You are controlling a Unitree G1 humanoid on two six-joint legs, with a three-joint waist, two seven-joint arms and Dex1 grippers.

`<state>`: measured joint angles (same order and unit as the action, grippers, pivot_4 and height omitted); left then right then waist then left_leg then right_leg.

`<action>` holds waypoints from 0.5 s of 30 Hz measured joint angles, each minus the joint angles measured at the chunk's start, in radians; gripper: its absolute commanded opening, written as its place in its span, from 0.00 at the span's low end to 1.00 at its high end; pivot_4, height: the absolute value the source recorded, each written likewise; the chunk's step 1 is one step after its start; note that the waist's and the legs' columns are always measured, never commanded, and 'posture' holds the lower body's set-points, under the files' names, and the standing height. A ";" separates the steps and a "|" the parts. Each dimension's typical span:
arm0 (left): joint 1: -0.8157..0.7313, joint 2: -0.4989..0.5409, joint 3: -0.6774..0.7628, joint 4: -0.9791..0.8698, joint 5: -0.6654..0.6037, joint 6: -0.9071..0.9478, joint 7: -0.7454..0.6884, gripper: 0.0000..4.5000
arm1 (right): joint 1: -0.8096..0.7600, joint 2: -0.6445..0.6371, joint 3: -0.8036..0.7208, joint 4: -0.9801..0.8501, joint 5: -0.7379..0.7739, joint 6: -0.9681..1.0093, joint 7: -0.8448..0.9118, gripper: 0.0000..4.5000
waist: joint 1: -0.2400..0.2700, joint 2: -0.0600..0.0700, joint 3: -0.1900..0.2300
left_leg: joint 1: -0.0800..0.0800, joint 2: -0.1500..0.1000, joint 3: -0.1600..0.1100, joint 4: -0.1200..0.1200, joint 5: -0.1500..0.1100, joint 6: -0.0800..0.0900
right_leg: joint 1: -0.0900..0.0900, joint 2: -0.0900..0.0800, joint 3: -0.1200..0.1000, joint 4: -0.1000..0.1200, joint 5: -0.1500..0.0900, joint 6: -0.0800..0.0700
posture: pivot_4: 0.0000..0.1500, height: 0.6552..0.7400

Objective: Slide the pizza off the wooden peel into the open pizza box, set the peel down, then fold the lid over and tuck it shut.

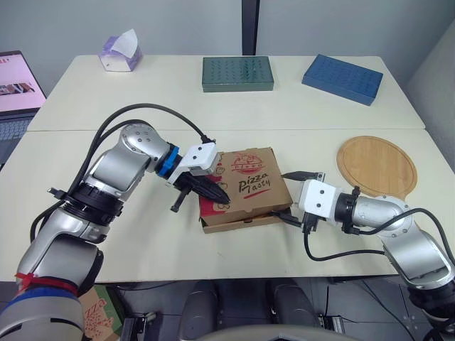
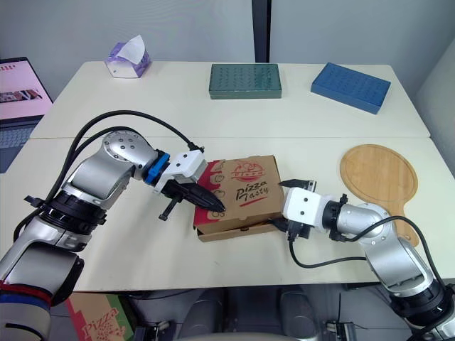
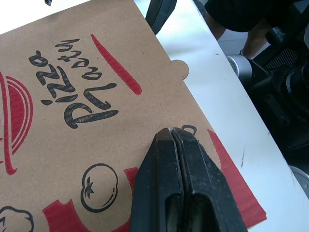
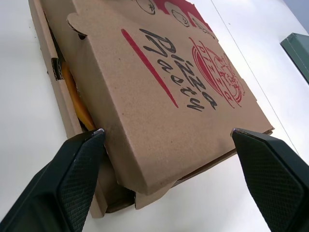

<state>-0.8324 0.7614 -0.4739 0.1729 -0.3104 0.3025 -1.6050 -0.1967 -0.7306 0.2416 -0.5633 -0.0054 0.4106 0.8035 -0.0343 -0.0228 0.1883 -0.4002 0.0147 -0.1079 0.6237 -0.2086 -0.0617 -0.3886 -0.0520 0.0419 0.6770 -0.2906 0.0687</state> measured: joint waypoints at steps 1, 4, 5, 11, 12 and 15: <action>0.002 0.000 0.000 -0.004 0.003 0.001 0.000 0.00 | 0.000 0.001 0.004 0.000 -0.004 0.000 0.000 1.00 | 0.000 0.000 0.000 | 0.000 0.000 0.000 0.000 0.000 0.000 | 0.000 0.000 0.000 0.000 0.000 0.000 | 1.00 0.86; 0.016 -0.004 0.004 -0.007 0.009 0.000 0.001 0.00 | 0.005 0.012 0.009 -0.001 -0.011 0.008 -0.002 1.00 | 0.000 0.000 0.000 | 0.000 0.000 0.000 0.000 0.000 0.000 | 0.000 0.000 0.000 0.000 0.000 0.000 | 1.00 0.86; 0.018 -0.006 0.006 -0.007 0.011 0.000 0.001 0.00 | 0.007 0.016 0.008 -0.001 -0.011 0.012 -0.004 1.00 | 0.000 0.000 0.000 | 0.000 0.000 0.000 0.000 0.000 0.000 | 0.000 0.000 0.000 0.000 0.000 0.000 | 1.00 0.86; 0.019 -0.012 0.008 -0.008 0.020 0.000 0.000 0.00 | 0.016 0.022 0.006 -0.009 -0.010 0.017 -0.007 1.00 | 0.000 0.000 0.000 | 0.000 0.000 0.000 0.000 0.000 0.000 | 0.000 0.000 0.000 0.000 0.000 0.000 | 1.00 0.86; 0.019 -0.013 0.008 -0.008 0.020 0.000 0.000 0.00 | 0.020 0.022 0.005 -0.014 -0.008 0.017 -0.004 1.00 | 0.000 0.000 0.000 | 0.000 0.000 0.000 0.000 0.000 0.000 | 0.000 0.000 0.000 0.000 0.000 0.000 | 1.00 0.86; 0.019 -0.016 0.008 -0.008 0.021 -0.002 0.000 0.00 | 0.040 0.024 -0.020 -0.047 0.076 0.056 0.030 1.00 | 0.002 0.000 0.000 | 0.000 0.000 0.000 0.000 0.000 0.000 | 0.000 0.000 0.000 0.000 0.000 0.000 | 1.00 0.86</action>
<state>-0.8130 0.7450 -0.4657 0.1645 -0.2893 0.3009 -1.6047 -0.1566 -0.7063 0.2214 -0.6102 0.0701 0.4669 0.8336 -0.0327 -0.0228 0.1882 -0.4003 0.0146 -0.1080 0.6237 -0.2087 -0.0617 -0.3884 -0.0521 0.0419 0.6769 -0.2906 0.0687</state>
